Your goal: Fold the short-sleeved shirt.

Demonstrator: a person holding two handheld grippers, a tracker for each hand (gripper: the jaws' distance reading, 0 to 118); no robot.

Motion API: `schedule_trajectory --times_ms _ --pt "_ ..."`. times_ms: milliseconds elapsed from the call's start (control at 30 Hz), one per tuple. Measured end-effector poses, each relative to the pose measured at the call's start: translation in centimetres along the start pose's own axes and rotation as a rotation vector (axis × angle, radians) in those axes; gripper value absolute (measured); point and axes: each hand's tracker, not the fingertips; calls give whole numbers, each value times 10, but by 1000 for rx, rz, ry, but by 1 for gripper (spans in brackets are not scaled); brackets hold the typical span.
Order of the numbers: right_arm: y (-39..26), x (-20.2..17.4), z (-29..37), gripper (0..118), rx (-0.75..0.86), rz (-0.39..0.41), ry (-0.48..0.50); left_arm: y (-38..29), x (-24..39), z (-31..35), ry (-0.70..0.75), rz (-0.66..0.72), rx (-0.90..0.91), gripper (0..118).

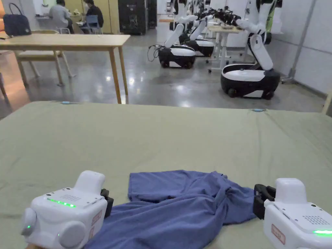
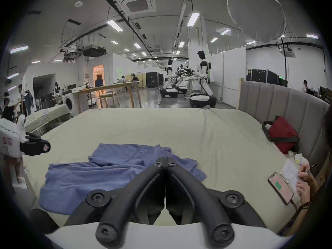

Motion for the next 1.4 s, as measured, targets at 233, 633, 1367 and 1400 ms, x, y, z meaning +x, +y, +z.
schedule_trajectory --times_ms 233,633,1367,1400 --pt "-12 -21 3 1 -30 -22 64 1 -112 2 110 200 -158 0" --pt "-24 -14 -13 1 -91 -15 44 -42 -128 -97 150 228 -349 115" --pt "-28 118 -166 117 -384 159 -54 6 -77 -62 101 161 -267 0" --pt "-33 116 -174 117 -398 205 -47 9 -78 -62 101 161 -268 0"
